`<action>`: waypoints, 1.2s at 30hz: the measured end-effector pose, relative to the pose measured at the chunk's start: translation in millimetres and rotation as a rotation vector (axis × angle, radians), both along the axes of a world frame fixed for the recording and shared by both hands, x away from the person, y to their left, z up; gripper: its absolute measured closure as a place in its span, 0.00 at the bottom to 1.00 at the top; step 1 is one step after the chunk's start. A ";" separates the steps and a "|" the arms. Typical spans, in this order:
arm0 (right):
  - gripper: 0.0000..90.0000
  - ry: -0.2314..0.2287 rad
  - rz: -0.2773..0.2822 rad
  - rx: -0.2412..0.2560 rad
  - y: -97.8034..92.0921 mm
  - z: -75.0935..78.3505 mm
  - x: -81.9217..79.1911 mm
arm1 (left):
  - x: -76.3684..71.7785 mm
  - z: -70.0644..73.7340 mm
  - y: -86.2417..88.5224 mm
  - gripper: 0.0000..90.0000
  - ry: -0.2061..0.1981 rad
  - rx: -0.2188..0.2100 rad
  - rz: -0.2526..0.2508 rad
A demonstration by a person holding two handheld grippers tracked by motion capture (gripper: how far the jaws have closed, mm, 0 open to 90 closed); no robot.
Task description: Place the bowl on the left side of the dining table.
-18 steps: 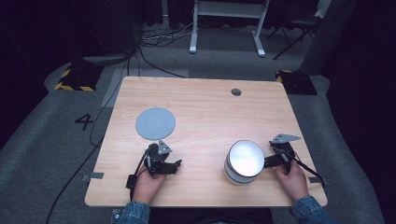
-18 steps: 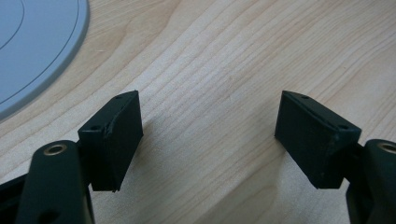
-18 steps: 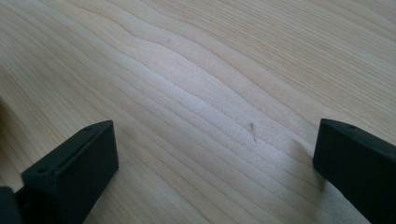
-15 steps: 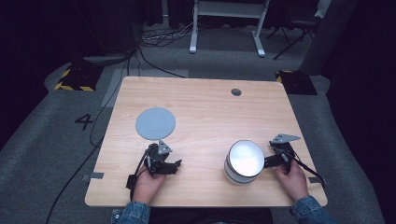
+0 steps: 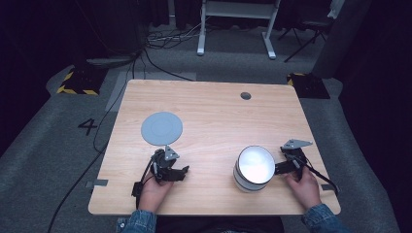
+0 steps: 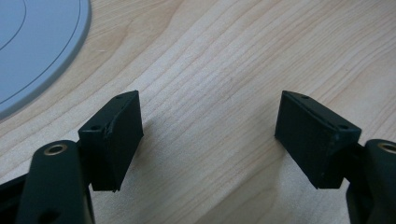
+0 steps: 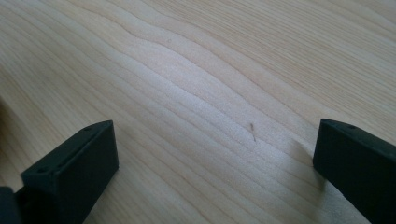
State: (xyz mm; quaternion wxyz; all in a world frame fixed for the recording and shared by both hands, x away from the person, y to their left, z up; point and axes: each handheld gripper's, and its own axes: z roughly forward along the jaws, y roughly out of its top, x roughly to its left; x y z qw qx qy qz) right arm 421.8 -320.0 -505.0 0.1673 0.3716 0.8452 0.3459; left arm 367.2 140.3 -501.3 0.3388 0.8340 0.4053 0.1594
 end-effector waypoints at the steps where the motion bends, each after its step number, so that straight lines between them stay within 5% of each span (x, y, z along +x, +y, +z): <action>1: 0.00 0.000 0.000 0.000 0.0 0.0 0.0 | 0.1 -0.3 -0.1 0.26 0.009 -0.006 -0.004; 10: 0.00 0.000 0.000 0.000 0.0 0.0 0.1 | 1.5 0.6 0.1 0.23 0.012 0.003 -0.021; 13: 0.00 0.000 0.000 0.000 0.0 0.1 0.0 | 2.0 4.5 -5.3 0.25 0.044 0.022 0.014; 15: 0.00 0.000 0.000 0.000 0.0 0.1 0.0 | 2.2 7.5 -8.4 0.28 0.045 0.011 -0.006; 28: 0.00 0.000 0.000 0.000 0.0 0.0 0.0 | -4.1 55.5 -24.4 0.30 0.058 -0.019 -0.103; 36: 0.00 0.003 -0.003 0.007 0.5 0.0 -0.3 | -1.9 90.3 -32.6 0.31 0.015 -0.076 -0.146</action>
